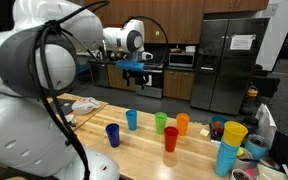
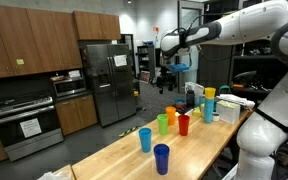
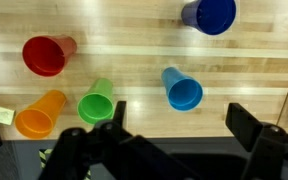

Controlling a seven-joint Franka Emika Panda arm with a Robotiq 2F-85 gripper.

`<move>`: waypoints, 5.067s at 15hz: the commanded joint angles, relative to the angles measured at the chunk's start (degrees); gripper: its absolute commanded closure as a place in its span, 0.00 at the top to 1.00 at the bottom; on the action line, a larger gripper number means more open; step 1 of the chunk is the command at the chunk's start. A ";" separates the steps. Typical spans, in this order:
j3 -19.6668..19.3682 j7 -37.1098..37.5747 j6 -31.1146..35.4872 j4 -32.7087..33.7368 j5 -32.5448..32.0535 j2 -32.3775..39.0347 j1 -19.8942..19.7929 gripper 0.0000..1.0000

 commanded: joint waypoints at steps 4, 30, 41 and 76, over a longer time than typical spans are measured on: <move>-2.52 -10.63 -10.69 13.82 1.63 9.86 0.33 1.00; -1.00 4.67 -2.63 17.86 14.21 15.27 -1.12 1.00; -2.58 6.60 7.17 -3.90 3.99 4.29 -3.77 1.00; -6.84 1.81 6.33 -8.86 7.85 5.70 -6.26 1.00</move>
